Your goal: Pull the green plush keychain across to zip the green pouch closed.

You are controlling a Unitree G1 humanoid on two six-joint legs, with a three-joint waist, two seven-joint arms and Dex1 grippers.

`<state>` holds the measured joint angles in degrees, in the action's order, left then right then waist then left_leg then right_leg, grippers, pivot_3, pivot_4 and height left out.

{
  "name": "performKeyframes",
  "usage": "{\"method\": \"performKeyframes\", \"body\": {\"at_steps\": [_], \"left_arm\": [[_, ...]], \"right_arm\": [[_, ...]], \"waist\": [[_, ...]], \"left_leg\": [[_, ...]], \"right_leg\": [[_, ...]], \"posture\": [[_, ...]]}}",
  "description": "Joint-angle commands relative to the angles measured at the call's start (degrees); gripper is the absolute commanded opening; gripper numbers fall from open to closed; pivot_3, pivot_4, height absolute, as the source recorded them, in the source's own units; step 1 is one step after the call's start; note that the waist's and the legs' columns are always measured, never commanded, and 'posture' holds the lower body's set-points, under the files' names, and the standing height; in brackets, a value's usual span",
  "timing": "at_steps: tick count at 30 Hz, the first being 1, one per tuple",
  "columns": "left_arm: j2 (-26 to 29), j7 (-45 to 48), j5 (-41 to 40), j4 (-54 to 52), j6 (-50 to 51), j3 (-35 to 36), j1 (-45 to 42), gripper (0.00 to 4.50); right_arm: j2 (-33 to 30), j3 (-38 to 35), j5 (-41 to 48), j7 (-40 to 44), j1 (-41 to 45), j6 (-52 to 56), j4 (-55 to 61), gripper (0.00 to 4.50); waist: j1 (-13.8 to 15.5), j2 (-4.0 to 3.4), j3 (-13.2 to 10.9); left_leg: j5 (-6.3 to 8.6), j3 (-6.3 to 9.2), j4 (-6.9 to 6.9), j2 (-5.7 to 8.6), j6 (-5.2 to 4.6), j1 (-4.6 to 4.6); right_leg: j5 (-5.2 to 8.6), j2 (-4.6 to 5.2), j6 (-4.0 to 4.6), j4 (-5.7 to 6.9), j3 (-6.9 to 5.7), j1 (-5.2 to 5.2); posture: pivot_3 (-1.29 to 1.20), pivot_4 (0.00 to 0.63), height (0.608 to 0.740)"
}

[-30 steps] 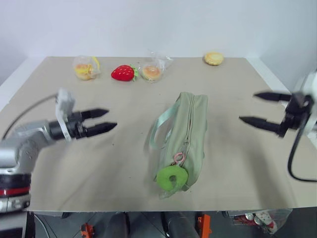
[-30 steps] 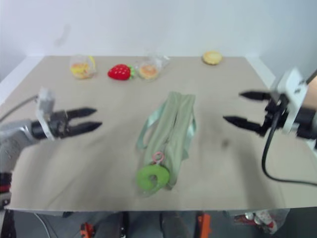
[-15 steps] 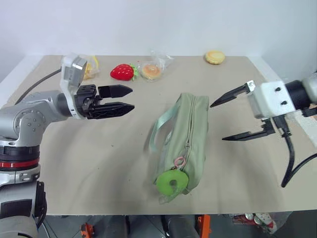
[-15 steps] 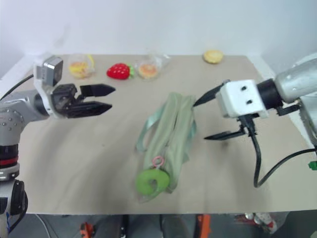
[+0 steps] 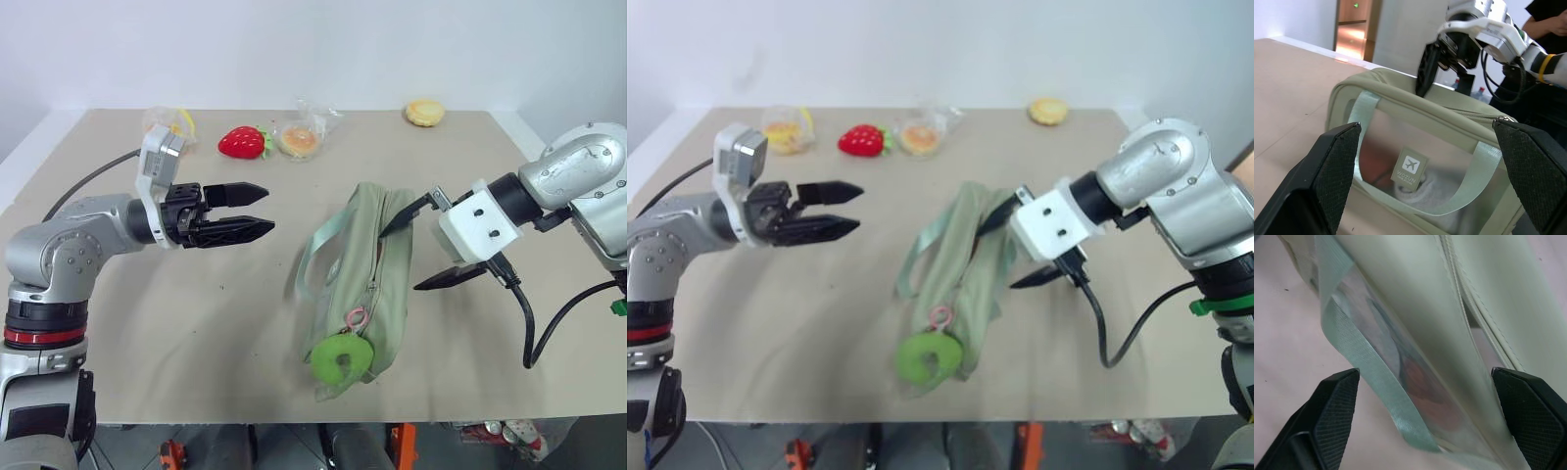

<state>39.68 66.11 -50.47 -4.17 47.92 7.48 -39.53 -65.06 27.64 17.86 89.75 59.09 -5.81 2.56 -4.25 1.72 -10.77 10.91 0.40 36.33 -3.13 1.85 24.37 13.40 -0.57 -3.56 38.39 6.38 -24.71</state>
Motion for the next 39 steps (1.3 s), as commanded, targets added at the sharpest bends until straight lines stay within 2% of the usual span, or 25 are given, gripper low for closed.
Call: {"method": "performKeyframes", "body": {"at_steps": [1, 9, 17, 20, 22, 25, 33, 39], "left_arm": [[0.6, -1.5, -1.0, -3.1, -0.6, 2.7, 1.0, 4.50], [0.2, -3.5, -1.1, -4.7, -1.2, 3.6, 3.4, 4.50], [-0.1, -4.9, -0.6, -3.2, -2.4, 4.8, 4.3, 4.50], [0.2, -5.5, -0.2, -1.5, -3.7, 6.5, 4.9, 4.50], [0.4, -5.8, -0.6, -0.7, -4.1, 8.0, 5.1, 4.50], [0.5, -6.4, -0.7, -0.2, -4.6, 9.4, 5.6, 4.50], [3.0, -3.3, 3.1, -1.8, -8.5, 9.3, 12.9, 4.50], [2.7, -4.5, 2.0, -2.7, -8.5, 10.3, 12.9, 4.50]], "right_arm": [[1.0, 1.8, -0.4, 2.8, 1.7, -3.7, -1.3, 2.82], [2.8, 4.4, -4.7, 2.8, 3.5, -7.9, -7.8, 0.11], [4.1, 3.7, -5.9, 2.8, 4.4, -4.9, -10.5, 0.04], [4.7, 2.7, -5.6, 2.8, 6.8, 2.8, -11.3, 0.04], [5.7, 2.0, -8.9, 2.3, 9.1, 5.2, -13.8, 0.04], [7.0, 2.6, -12.4, 2.5, 13.5, 14.3, -15.1, 0.04], [15.0, 3.5, -17.1, 2.7, 23.9, 35.9, -12.4, 0.04], [19.9, 7.3, -17.7, 2.7, 28.1, 51.8, -11.4, 0.04]], "waist": [[0.0, 0.00, 0.0], [0.0, 0.00, 0.0], [0.0, 0.00, 0.0], [-0.1, 0.00, 0.0], [-0.1, 0.00, 0.0], [-0.1, 0.00, 0.0], [-0.3, -0.01, 0.0], [-0.1, -0.02, 0.0]], "left_leg": [[0.00, 0.00, 0.05, 0.00, 0.00, -0.02], [-0.02, 0.00, 0.18, 0.01, 0.03, -0.05], [-0.08, 0.02, 0.30, 0.03, 0.04, -0.10], [-0.13, 0.01, 0.32, 0.03, 0.06, -0.15], [-0.18, -0.01, 0.31, 0.03, 0.04, -0.14], [-0.28, 0.00, 0.30, 0.03, 0.09, -0.13], [-0.31, -0.07, 0.02, -0.08, 0.15, 0.03], [-0.29, 0.11, -0.01, -0.08, 0.18, 0.34]], "right_leg": [[-0.01, 0.00, 0.00, 0.03, 0.00, 0.01], [-0.01, 0.00, 0.01, 0.27, 0.00, 0.00], [0.00, 0.00, 0.04, 0.50, 0.00, 0.01], [0.05, 0.00, 0.19, 0.57, 0.01, 0.00], [0.02, -0.01, 0.31, 0.63, 0.03, -0.10], [-0.03, -0.02, 0.34, 0.65, 0.02, -0.13], [-0.11, -0.07, 0.39, 0.70, -0.03, -0.51], [-0.03, -0.10, 0.59, 0.76, -0.14, -0.70]], "posture": [[0.00, 0.150, 0.740], [0.00, 0.150, 0.740], [0.00, 0.150, 0.740], [0.00, 0.150, 0.740], [0.00, 0.150, 0.740], [0.00, 0.150, 0.740], [0.00, 0.150, 0.740], [0.00, 0.150, 0.740]]}}
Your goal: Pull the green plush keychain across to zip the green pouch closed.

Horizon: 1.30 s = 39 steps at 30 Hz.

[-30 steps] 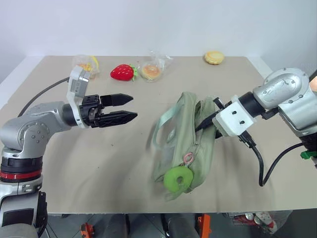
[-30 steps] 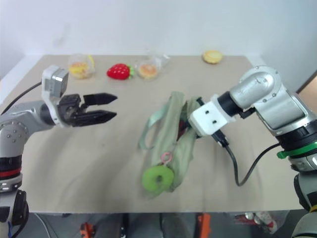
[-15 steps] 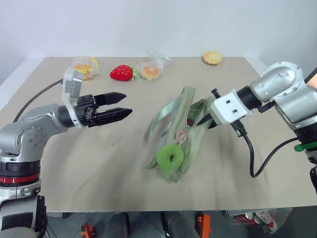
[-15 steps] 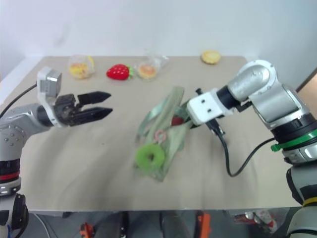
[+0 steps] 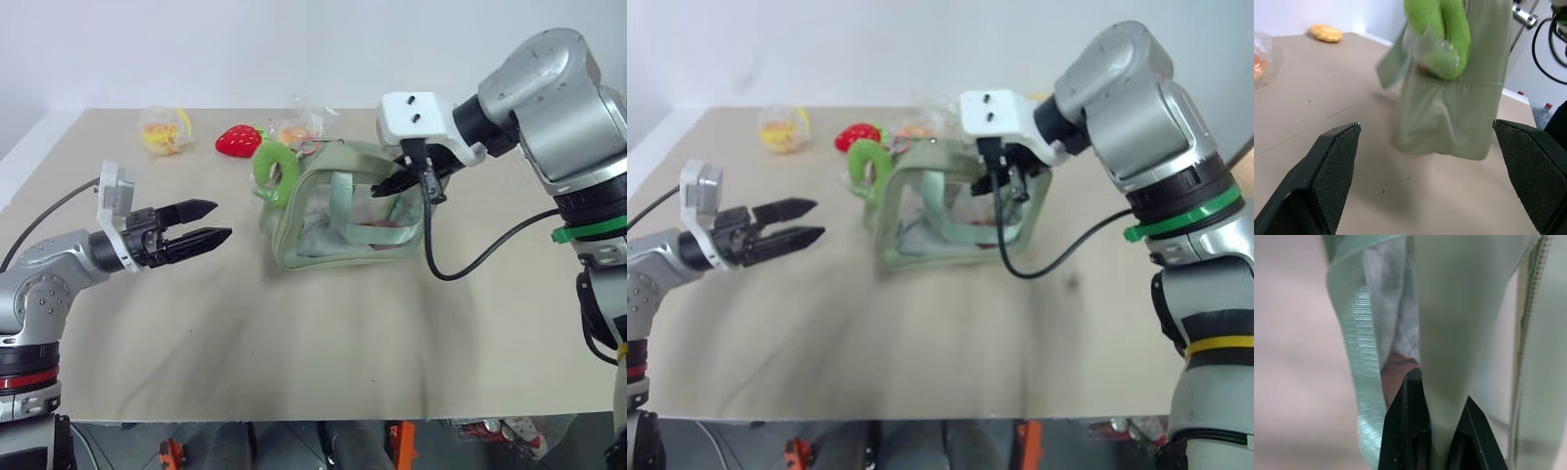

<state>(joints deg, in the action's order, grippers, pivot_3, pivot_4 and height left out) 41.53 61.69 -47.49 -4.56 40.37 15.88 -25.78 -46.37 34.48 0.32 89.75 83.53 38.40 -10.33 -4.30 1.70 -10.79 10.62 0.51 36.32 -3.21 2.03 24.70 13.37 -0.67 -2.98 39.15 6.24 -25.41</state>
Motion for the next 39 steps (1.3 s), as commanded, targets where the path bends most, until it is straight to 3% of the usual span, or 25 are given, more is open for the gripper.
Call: {"method": "performKeyframes", "body": {"at_steps": [1, 5, 11, 18, 24, 39], "left_arm": [[0.9, -0.1, -1.2, -2.8, -0.9, 2.1, -0.5, 4.50], [1.3, -0.4, -1.7, -4.4, -0.8, 2.7, 0.6, 4.50], [6.3, 0.8, -0.8, -5.0, -1.2, 7.3, 4.8, 4.50], [11.3, 5.3, 1.1, -8.0, -4.1, 9.8, 13.7, 4.50], [10.5, 3.8, -0.5, -9.4, -3.4, 10.2, 13.0, 4.50], [11.1, 1.7, -11.7, -14.5, 0.4, 10.8, 4.0, 4.50]], "right_arm": [[2.1, 1.5, 0.1, 2.7, 4.2, 10.8, 1.4, 0.04], [2.9, 3.7, 0.0, 2.7, 4.3, 16.2, 1.5, 0.04], [4.3, 6.3, 0.0, 2.2, 4.9, 21.1, -1.3, 0.04], [9.7, 4.1, 2.4, -1.2, 4.9, 25.1, -4.3, 0.04], [15.6, -0.1, 5.1, -6.1, 3.3, 26.7, -8.2, 0.04], [15.5, 0.5, 8.7, -10.3, -1.6, 27.8, -3.4, 0.04]], "waist": [[0.0, 0.00, 0.0], [0.0, 0.01, 0.0], [-0.2, 0.02, 0.0], [-0.5, 0.02, 0.0], [-0.5, 0.07, 0.0], [-0.2, 0.13, 0.1]], "left_leg": [[0.01, -0.01, 0.00, 0.01, 0.01, 0.00], [0.02, 0.01, 0.02, 0.01, 0.03, 0.02], [0.02, 0.02, 0.03, -0.02, 0.03, -0.02], [0.02, -0.08, 0.03, -0.16, 0.03, -0.10], [0.00, 0.01, 0.06, -0.24, 0.04, -0.08], [0.01, 0.16, 0.04, -0.23, 0.05, -0.03]], "right_leg": [[0.00, 0.01, 0.00, 0.00, 0.01, 0.00], [0.02, 0.01, -0.01, 0.00, -0.02, 0.01], [0.07, 0.00, -0.13, 0.00, -0.07, 0.00], [0.15, 0.02, 0.20, 0.00, -0.15, 0.02], [0.06, -0.04, 0.29, 0.00, -0.31, 0.02], [0.04, -0.04, 0.06, 0.00, -0.44, 0.08]], "posture": [[0.00, 0.150, 0.740], [0.00, 0.150, 0.740], [0.00, 0.150, 0.740], [0.00, 0.150, 0.740], [0.00, 0.150, 0.740], [0.00, 0.150, 0.740]]}}
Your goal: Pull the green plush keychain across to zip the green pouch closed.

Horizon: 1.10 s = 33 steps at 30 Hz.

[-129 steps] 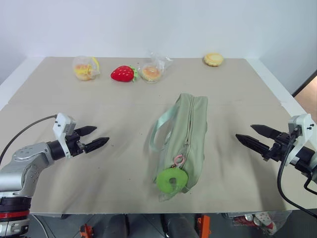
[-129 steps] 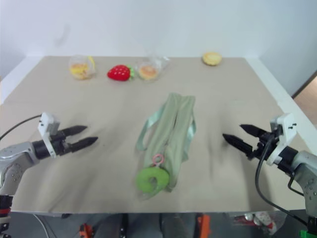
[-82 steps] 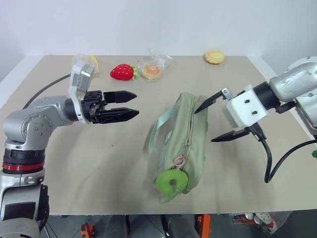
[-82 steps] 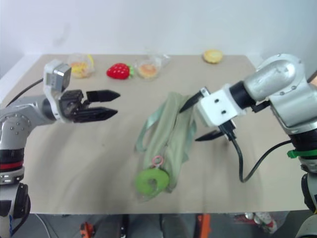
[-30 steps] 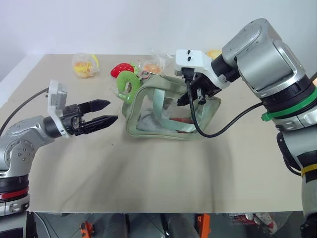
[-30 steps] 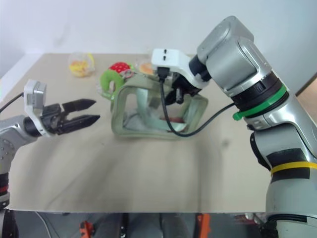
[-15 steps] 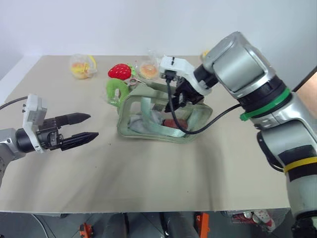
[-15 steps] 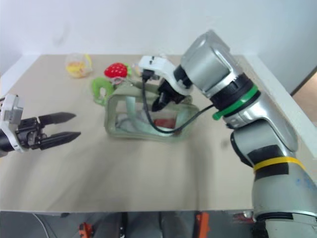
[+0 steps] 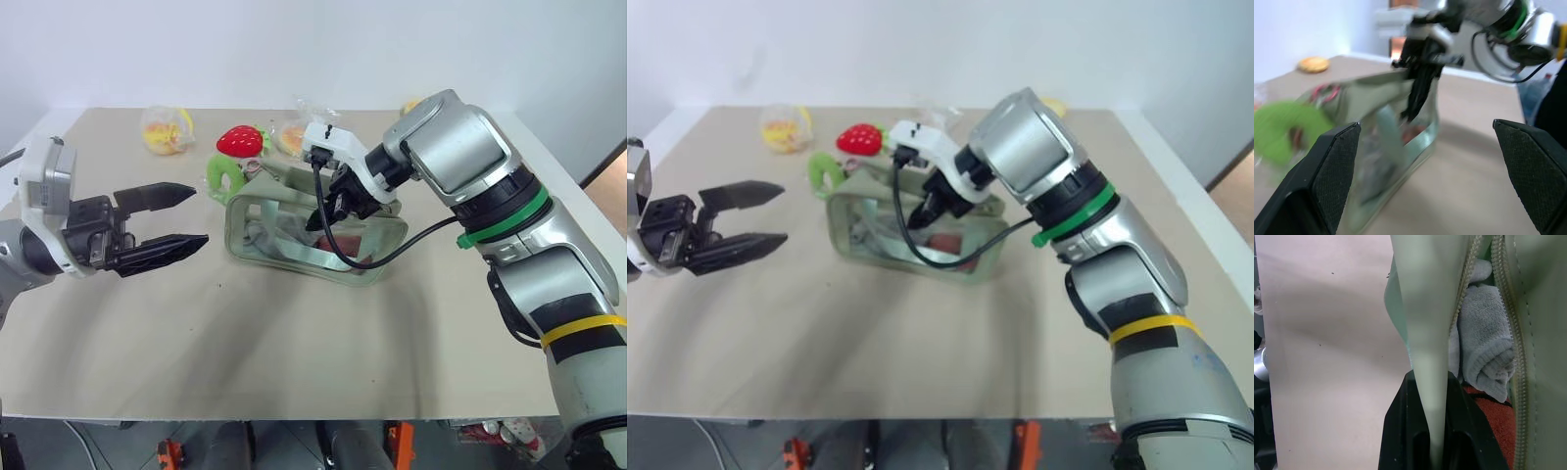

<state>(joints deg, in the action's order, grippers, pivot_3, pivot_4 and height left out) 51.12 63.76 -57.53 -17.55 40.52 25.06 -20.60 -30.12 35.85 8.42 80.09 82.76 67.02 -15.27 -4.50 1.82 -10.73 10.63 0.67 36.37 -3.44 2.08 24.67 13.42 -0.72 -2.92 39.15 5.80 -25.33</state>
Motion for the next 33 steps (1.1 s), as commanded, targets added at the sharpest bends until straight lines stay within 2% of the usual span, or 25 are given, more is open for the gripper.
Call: {"method": "performKeyframes", "body": {"at_steps": [1, 4, 9, 13, 15, 17, 20, 24, 28, 33], "left_arm": [[1.6, -0.2, -1.7, -1.4, 0.2, 1.5, -1.2, 4.50], [1.7, 0.1, -1.3, -0.9, -0.2, 1.2, -1.2, 4.50], [1.2, 0.8, -0.2, 0.1, -1.0, 0.4, -1.0, 4.50], [0.7, 1.0, 0.2, 1.0, -1.3, -0.3, -1.4, 4.50], [0.6, 1.2, 0.4, 1.5, -1.4, -0.4, -1.6, 4.50], [0.5, 1.4, 0.5, 2.3, -1.5, -0.5, -1.8, 4.50], [0.2, 1.5, 0.7, 3.4, -1.7, -0.6, -1.7, 4.50], [0.2, 1.6, 1.5, 5.2, -2.0, -0.2, -0.7, 4.50], [0.8, 1.8, 2.6, 8.0, -2.1, 1.3, 1.2, 4.50], [1.0, 1.7, 3.3, 11.2, -1.9, 2.1, 1.9, 4.50]], "right_arm": [[-1.0, -1.1, 0.6, -0.7, -1.1, -1.7, 2.0, 0.04], [-1.4, -2.3, 0.8, -1.6, -1.9, -3.6, 2.5, 0.04], [-2.7, -3.9, 2.2, 0.1, -1.1, -7.2, 3.8, 1.70], [-6.1, -8.0, 7.4, 9.3, 2.0, -11.7, 3.3, 3.10], [-9.1, -10.6, 13.6, 11.9, 2.8, -14.3, 3.8, 3.78], [-13.5, -11.9, 21.0, 12.4, 2.6, -17.5, 5.3, 3.78], [-16.5, -13.9, 24.3, 12.4, 1.8, -20.5, 5.1, 3.78], [-18.7, -18.9, 22.0, 11.7, -1.9, -24.3, 4.0, 3.78], [-22.9, -23.0, 16.6, 6.1, -12.6, -33.2, 8.1, 3.78], [-24.7, -29.5, 17.1, -0.5, -23.1, -31.2, 13.9, 3.78]], "waist": [[0.0, 0.01, 0.0], [0.0, 0.01, 0.0], [0.0, 0.00, 0.0], [0.0, -0.04, -0.1], [0.0, -0.04, -0.1], [0.1, -0.03, 0.0], [0.1, -0.02, 0.0], [-0.3, -0.02, 0.0], [0.1, 0.00, 0.0], [0.1, -0.08, -0.1]], "left_leg": [[0.00, 0.00, 0.00, 0.00, 0.00, -0.01], [0.00, 0.01, 0.01, 0.00, 0.00, 0.00], [0.00, 0.01, 0.01, 0.01, 0.00, 0.01], [0.00, 0.01, -0.01, 0.00, 0.00, 0.03], [0.00, 0.01, -0.03, 0.00, 0.00, 0.02], [0.01, 0.03, -0.05, 0.01, 0.00, 0.03], [0.02, 0.07, -0.06, 0.04, 0.00, 0.02], [0.02, 0.01, -0.06, 0.00, 0.01, -0.06], [0.02, 0.02, -0.04, 0.01, 0.00, -0.05], [0.02, -0.08, -0.06, 0.02, 0.00, -0.03]], "right_leg": [[0.00, 0.00, -0.01, 0.00, 0.00, 0.01], [0.00, 0.00, -0.01, 0.00, 0.00, 0.02], [0.01, 0.00, -0.01, 0.00, 0.00, 0.01], [0.02, -0.02, 0.00, 0.00, 0.00, -0.03], [0.05, -0.02, 0.01, 0.00, -0.01, -0.03], [0.10, -0.01, -0.01, -0.01, -0.02, -0.02], [0.20, -0.01, -0.05, -0.01, 0.01, 0.04], [0.15, -0.02, 0.00, -0.01, 0.01, 0.02], [0.15, -0.02, 0.00, -0.01, 0.01, 0.04], [0.13, -0.02, -0.06, 0.00, 0.13, -0.03]], "posture": [[0.00, 0.150, 0.740], [0.00, 0.150, 0.740], [0.00, 0.150, 0.740], [0.00, 0.150, 0.740], [0.00, 0.150, 0.740], [0.00, 0.150, 0.740], [0.00, 0.150, 0.740], [0.00, 0.150, 0.740], [0.00, 0.150, 0.740], [0.00, 0.150, 0.740]]}}
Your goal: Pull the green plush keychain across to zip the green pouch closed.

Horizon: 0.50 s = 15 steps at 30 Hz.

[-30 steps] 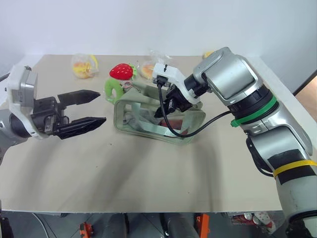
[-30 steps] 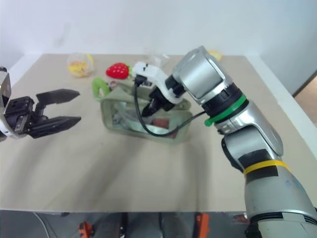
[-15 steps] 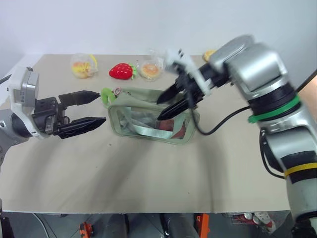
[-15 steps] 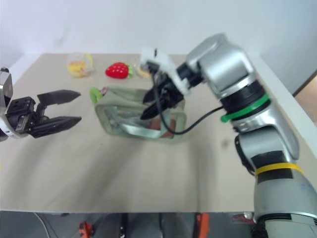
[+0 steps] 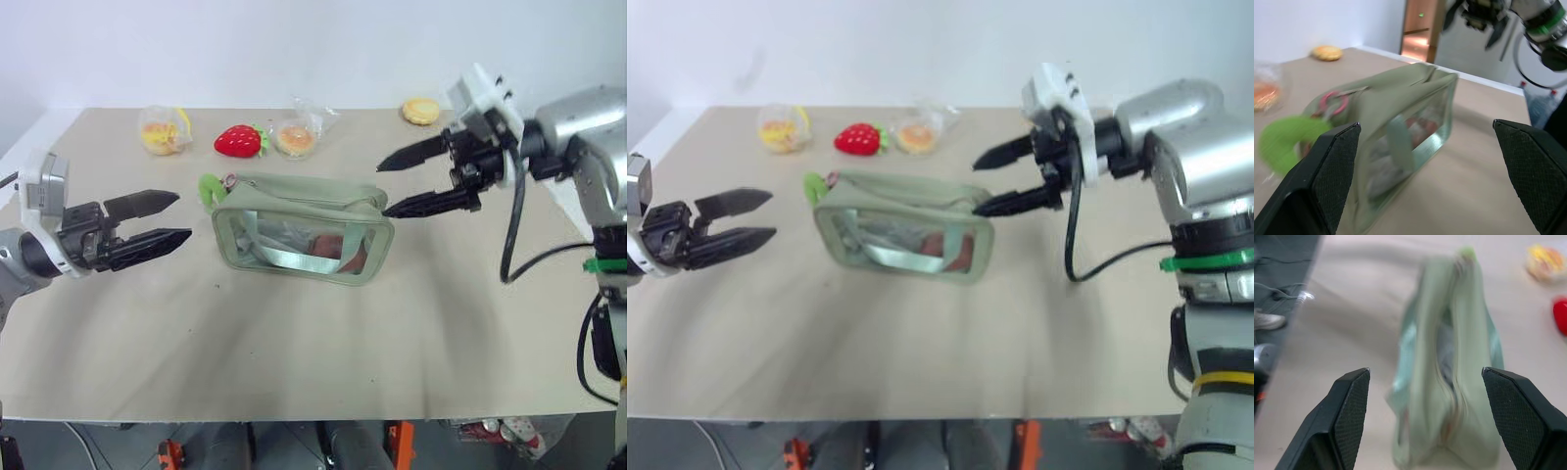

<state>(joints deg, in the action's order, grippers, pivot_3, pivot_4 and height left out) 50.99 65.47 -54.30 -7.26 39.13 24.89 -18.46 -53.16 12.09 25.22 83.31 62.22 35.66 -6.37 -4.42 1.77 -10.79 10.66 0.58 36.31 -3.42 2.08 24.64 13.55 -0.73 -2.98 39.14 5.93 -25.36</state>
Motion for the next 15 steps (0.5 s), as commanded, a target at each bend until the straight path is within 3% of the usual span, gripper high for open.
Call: {"method": "performKeyframes", "body": {"at_steps": [1, 6, 15], "left_arm": [[0.9, -0.1, 0.2, 1.4, -0.5, 2.1, -0.5, 4.50], [0.3, -0.1, 0.9, 3.0, -0.7, 0.6, -2.1, 4.50], [-1.3, -2.1, 0.0, 2.5, -0.1, 0.7, -2.4, 4.50]], "right_arm": [[-1.7, -7.1, 0.5, -5.5, -4.6, 0.7, 6.3, 3.78], [-0.7, -11.8, 2.8, -11.6, -10.6, 5.3, 11.3, 3.78], [-0.8, -12.5, 4.6, -15.1, -19.8, 8.3, 18.7, 3.78]], "waist": [[0.0, -0.04, 0.0], [0.1, -0.01, 0.0], [0.1, 0.00, 0.0]], "left_leg": [[0.00, -0.02, -0.02, 0.00, 0.00, 0.00], [0.00, 0.03, -0.01, 0.02, 0.00, 0.00], [0.00, -0.05, 0.04, 0.04, 0.00, -0.03]], "right_leg": [[-0.01, 0.00, -0.01, 0.00, 0.03, -0.02], [0.02, -0.01, -0.03, 0.00, 0.03, 0.05], [0.00, -0.01, -0.05, 0.00, 0.17, 0.06]], "posture": [[0.00, 0.150, 0.740], [0.00, 0.150, 0.740], [0.00, 0.150, 0.740]]}}
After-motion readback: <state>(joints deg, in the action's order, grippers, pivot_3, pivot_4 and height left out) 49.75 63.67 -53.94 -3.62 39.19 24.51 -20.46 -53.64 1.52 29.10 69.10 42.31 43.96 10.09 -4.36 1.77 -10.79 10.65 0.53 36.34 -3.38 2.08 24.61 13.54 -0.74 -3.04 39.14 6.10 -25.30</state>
